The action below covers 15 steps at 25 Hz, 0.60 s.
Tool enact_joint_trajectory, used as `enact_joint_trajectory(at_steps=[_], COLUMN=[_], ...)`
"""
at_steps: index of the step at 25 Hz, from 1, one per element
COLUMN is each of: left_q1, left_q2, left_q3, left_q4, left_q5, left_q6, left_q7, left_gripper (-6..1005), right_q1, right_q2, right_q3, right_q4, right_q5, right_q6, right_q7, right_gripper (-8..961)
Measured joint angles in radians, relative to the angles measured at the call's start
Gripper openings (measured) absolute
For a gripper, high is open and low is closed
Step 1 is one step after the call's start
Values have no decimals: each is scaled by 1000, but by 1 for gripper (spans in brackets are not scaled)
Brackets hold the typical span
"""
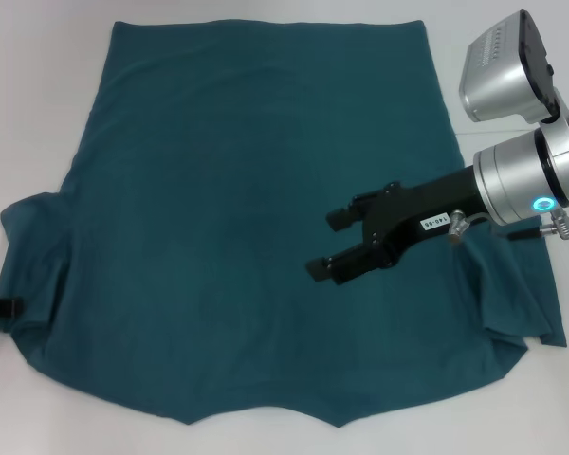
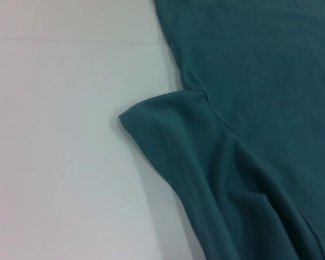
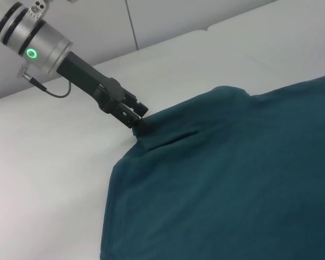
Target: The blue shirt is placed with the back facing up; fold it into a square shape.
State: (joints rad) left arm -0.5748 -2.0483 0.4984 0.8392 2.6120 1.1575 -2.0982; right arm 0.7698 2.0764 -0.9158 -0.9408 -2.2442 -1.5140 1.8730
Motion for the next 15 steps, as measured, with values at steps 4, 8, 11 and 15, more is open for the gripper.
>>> enact_joint_trajectory(at_steps=[4, 8, 11, 15], left_q1=[0, 1, 4, -1], left_q2=[-1, -4, -9, -13], left_q3=[1, 15, 24, 25], left_q4=[-10, -14, -14, -19], left_q5=[3, 2, -1, 5], left_q6=[-13, -20, -26, -35], left_q7=[2, 10, 18, 18], left_gripper=[823, 822, 786, 642], right_q1=[0, 0, 1, 2], right_q2=[0, 1, 1, 3], right_q3=[0, 0, -2, -3], right_q4=[2, 2, 2, 2], right_q5=[0, 0, 0, 0], right_q6=[3, 10, 12, 15], right_q7=[0, 0, 0, 0], right_gripper=[925, 924, 924, 924])
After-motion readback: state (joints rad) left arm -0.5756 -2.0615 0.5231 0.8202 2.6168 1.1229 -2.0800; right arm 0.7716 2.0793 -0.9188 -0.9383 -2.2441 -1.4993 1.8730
